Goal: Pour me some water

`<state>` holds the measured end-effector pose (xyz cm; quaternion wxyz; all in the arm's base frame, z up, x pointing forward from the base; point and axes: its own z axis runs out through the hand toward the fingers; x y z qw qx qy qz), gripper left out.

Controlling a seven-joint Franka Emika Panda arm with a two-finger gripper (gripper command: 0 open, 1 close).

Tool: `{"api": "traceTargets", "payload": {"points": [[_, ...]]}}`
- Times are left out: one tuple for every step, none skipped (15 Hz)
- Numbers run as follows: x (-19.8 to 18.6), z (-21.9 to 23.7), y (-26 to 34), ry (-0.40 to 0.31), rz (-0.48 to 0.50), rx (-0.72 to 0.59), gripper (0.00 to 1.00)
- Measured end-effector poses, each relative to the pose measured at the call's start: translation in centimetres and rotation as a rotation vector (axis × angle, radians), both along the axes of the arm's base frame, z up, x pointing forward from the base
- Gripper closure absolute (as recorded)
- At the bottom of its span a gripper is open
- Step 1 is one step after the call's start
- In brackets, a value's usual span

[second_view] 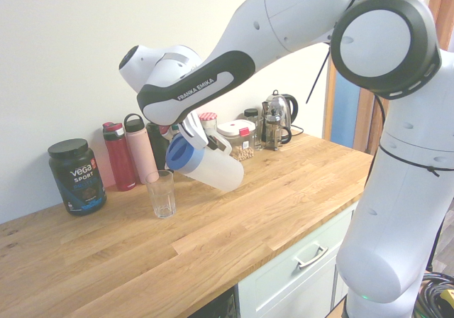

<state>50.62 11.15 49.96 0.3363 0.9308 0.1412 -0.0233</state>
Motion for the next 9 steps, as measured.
{"api": "traceTargets", "payload": {"points": [[0.4, -0.3, 0.3, -0.002, -0.003, -0.016, 1.0], [0.8, -0.5, 0.7, -0.005, -0.004, -0.029, 1.0], [1.2, -0.4, 1.1, -0.009, -0.004, -0.042, 1.0], [1.5, -0.2, 1.5, -0.014, -0.004, -0.054, 1.0], [1.8, 0.0, 1.7, -0.019, -0.003, -0.066, 1.0], [2.0, 0.3, 1.9, -0.022, -0.003, -0.079, 1.0], [2.2, 0.5, 2.2, -0.023, -0.005, -0.087, 1.0], [2.2, 0.6, 2.3, -0.023, -0.005, -0.094, 1.0], [2.1, 0.7, 2.5, -0.023, -0.004, -0.102, 1.0]]}}
